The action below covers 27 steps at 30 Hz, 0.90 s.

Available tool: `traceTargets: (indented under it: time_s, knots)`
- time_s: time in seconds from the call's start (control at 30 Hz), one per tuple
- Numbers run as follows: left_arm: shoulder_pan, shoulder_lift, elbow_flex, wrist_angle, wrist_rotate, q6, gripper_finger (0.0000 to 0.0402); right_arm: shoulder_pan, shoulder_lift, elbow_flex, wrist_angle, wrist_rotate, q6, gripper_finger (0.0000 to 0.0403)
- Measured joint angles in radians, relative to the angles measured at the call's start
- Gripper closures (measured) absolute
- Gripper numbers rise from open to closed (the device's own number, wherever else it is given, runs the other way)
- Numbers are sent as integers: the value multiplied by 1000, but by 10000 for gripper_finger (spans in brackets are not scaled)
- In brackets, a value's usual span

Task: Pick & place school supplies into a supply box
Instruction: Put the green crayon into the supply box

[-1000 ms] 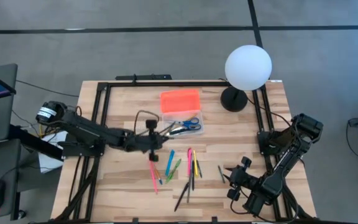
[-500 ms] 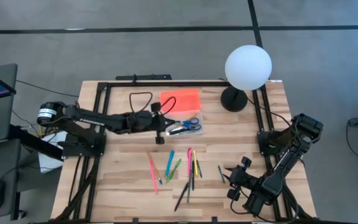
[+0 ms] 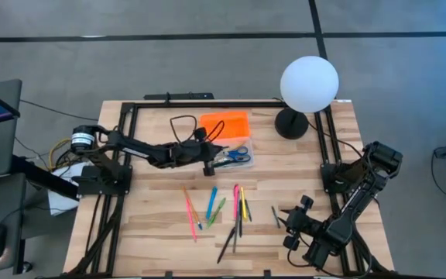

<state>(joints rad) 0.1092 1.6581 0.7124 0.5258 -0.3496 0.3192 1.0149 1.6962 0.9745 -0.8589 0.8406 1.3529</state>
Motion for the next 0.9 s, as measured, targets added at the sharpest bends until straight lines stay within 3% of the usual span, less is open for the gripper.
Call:
traceTargets:
  time_s: [0.13, 0.3, 0.7, 0.9]
  knots:
    - [19, -1, 0, -32, -25, -4, 381, -1, 0, 0, -2, 0, -1, 280]
    - [23, -1, 0, -69, 15, -46, 376, -1, 0, 0, -3, 0, -1, 280]
    - [35, -1, 0, -95, 30, -94, 297, -1, 0, 0, 2, 0, 1, 280]
    - [-10, -29, 0, -123, 28, -98, 283, -37, 12, 0, 3, 81, 97, 280]
